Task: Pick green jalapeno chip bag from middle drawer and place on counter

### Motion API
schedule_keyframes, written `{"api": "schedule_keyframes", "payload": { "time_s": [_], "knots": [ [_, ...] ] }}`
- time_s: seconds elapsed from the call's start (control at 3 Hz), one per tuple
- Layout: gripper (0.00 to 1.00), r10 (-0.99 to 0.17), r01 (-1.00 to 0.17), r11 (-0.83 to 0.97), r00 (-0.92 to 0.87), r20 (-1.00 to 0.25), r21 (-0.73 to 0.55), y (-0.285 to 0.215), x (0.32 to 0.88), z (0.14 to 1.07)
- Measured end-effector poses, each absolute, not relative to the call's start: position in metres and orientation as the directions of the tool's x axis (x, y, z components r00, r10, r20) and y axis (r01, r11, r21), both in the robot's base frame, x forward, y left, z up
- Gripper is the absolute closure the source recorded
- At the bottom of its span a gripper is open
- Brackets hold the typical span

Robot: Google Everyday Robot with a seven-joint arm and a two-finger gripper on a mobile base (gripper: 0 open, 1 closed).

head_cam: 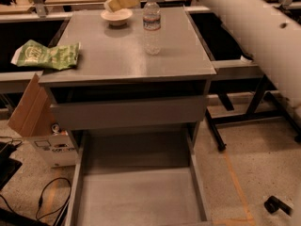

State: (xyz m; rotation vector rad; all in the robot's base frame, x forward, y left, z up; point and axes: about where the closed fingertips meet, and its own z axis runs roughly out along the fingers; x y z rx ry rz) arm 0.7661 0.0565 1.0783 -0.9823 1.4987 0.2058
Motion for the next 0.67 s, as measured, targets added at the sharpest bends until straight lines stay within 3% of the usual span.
{"api": "schedule_keyframes", "payload": {
  "time_s": [0.67],
  "knots": [
    [0.0,-0.646,-0.353,0.708,0.025,-0.763,-0.611,-0.083,0.689,1.139]
  ]
}}
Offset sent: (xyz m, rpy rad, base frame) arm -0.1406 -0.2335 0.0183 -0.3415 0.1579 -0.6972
